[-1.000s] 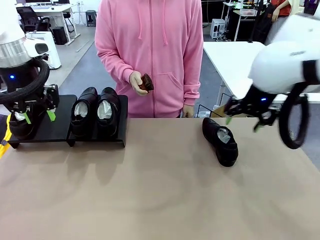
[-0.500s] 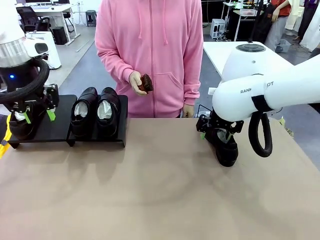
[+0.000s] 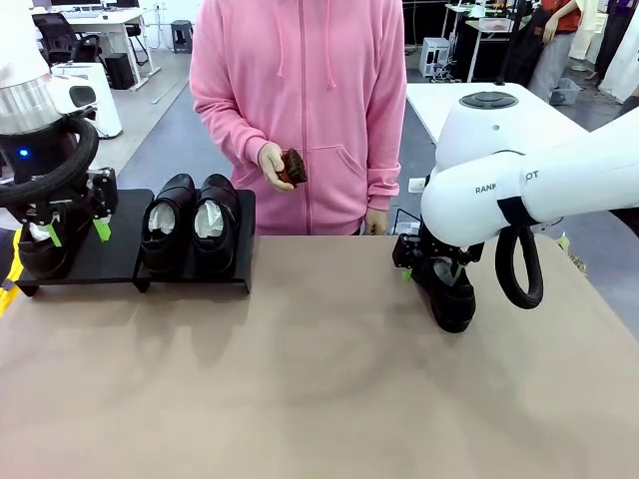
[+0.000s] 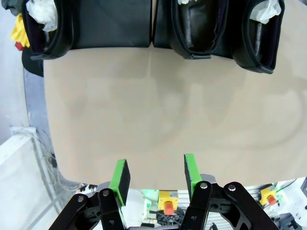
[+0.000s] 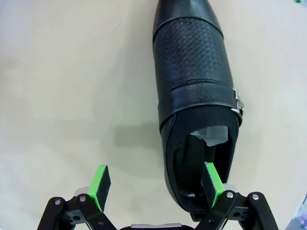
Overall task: Organize the shoes by placing them on the stand.
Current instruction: Pick up one Shoe and place it in the middle of the table.
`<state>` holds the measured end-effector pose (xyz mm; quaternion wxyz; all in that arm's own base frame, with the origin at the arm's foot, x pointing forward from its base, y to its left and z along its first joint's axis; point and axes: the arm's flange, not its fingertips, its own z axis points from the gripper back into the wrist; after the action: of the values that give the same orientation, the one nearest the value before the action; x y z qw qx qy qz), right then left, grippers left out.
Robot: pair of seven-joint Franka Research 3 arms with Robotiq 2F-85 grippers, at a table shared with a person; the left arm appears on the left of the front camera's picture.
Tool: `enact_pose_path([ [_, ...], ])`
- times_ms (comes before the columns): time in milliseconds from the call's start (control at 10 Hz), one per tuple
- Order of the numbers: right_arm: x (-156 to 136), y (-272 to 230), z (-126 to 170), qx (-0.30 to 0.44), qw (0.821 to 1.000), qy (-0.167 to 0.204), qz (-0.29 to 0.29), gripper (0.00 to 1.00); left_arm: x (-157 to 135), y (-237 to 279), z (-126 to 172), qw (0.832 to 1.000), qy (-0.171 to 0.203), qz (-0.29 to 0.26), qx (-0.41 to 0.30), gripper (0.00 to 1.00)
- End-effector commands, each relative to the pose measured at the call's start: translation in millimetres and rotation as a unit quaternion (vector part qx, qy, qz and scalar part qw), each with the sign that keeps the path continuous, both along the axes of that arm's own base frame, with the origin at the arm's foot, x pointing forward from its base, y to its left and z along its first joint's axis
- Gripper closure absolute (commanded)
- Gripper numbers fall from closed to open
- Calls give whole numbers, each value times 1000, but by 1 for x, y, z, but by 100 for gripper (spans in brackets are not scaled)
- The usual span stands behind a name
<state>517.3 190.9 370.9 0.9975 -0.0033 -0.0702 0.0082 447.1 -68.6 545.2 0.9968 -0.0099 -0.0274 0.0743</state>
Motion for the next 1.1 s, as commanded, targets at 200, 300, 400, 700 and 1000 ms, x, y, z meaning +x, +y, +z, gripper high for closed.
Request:
enact_pose_path([
  [200, 20, 12, -5, -21, 1000, -5, 7, 0, 0, 1, 1, 1000, -5, 2, -2, 39],
  [300, 23, 12, -5, -25, 1000, -2, 8, 0, 0, 1, 1, 1000, -5, 2, -2, 39],
  [400, 26, 11, -8, -31, 999, 3, 5, 0, 0, 1, 1, 1000, -5, 2, -2, 39],
  [700, 33, 10, -17, -30, 999, 19, -1, 0, 0, 1, 1, 1000, -5, 2, -2, 39],
  [1000, 36, 10, -20, -24, 999, 24, 0, 7, 0, 1, 1, 1000, -5, 2, -2, 39],
])
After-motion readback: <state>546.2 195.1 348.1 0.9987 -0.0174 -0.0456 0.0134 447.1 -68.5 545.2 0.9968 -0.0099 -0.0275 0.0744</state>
